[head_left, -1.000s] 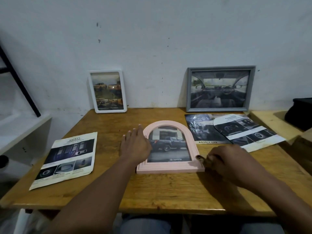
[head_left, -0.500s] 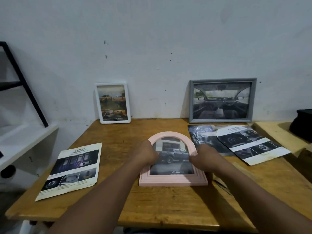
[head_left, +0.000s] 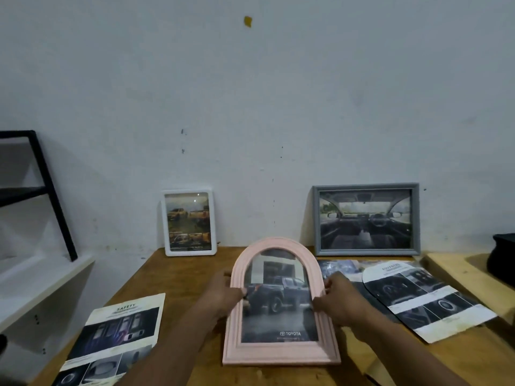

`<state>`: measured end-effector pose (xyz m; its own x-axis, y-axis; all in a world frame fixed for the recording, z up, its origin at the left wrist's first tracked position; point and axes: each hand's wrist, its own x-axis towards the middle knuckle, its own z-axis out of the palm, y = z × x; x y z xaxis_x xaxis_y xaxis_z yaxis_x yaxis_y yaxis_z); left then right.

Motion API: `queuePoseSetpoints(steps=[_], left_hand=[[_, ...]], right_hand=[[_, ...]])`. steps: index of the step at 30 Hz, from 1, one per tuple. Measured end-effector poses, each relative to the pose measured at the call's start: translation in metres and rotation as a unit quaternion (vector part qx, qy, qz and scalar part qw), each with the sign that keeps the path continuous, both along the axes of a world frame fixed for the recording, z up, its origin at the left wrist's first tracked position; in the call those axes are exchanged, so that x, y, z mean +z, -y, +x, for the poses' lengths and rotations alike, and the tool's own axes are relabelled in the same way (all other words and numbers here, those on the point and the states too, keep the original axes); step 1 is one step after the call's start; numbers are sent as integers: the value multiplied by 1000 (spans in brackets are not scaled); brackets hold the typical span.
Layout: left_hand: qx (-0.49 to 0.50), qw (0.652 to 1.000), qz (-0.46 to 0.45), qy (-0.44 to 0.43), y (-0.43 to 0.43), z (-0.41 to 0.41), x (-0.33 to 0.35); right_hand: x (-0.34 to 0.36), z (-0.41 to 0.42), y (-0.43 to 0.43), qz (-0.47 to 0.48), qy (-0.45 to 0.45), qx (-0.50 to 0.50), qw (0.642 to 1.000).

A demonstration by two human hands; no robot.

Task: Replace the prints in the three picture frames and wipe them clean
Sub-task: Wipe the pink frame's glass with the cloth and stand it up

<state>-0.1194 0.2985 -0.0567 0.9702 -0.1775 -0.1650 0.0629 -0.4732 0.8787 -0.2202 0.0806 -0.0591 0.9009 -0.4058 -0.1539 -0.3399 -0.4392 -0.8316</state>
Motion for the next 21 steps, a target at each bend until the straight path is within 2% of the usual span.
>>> queuePoseSetpoints(steps=[4,8,12,21], left_hand=[[17,994,-87,69,0,18,26],[35,981,-79,173,11,41,51],[55,971,-58,224,26,75,57],[65,963,-52,256,59,173,37]], right_hand=[[27,23,4,-44,123,4,991],[44,56,12,-64,198,-3,978],[47,97,23,-65,211,-19,975],[27,200,43,-73,206,-46,975]])
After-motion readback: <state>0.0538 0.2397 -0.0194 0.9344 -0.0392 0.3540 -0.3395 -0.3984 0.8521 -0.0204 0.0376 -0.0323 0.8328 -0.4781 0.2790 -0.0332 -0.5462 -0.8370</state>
